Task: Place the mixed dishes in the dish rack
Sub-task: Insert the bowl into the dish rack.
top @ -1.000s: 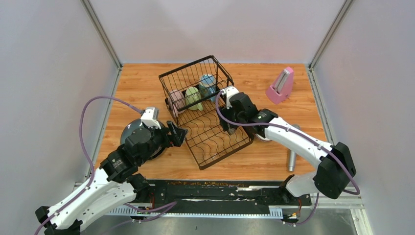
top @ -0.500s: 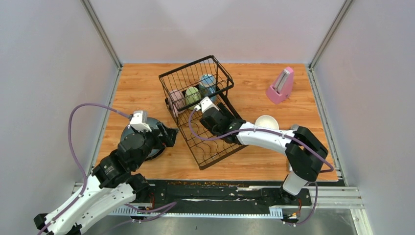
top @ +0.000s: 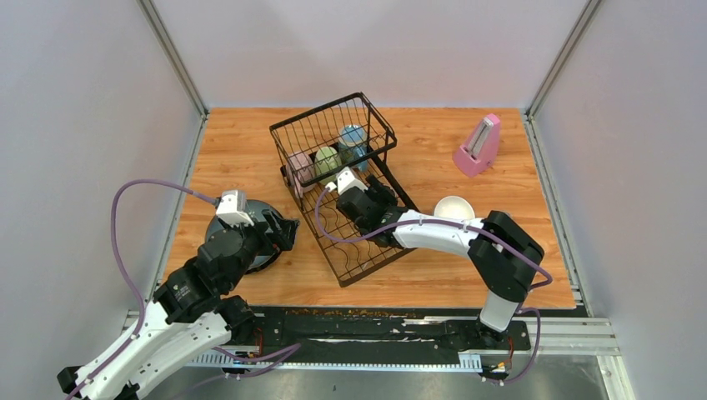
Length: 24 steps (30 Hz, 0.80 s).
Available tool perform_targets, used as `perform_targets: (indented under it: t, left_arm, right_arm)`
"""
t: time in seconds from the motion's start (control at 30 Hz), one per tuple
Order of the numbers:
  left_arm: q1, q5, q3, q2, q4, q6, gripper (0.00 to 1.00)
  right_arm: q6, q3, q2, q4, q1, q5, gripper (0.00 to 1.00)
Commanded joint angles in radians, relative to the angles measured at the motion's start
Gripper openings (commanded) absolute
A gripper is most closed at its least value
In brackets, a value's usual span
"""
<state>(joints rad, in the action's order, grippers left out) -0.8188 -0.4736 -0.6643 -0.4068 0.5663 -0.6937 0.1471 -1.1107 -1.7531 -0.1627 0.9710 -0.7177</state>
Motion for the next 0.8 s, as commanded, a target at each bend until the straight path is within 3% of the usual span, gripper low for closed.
perform_targets:
  t: [0.0, 0.37, 0.77]
  left_arm:
    - [-0.003, -0.014, -0.009, -0.004, -0.012, -0.014, 1.00]
    - [-0.003, -0.003, -0.004, -0.004, -0.019, -0.017, 1.00]
    - [-0.003, 0.017, -0.003, -0.012, -0.028, -0.013, 1.00]
  right_arm:
    - [-0.040, 0.000, -0.021, -0.003, -0.007, 0.062, 0.72]
    - [-0.120, 0.048, 0.189, -0.006, -0.027, 0.187, 0.65]
    - [-0.200, 0.082, 0.252, -0.013, -0.127, 0.261, 0.63]
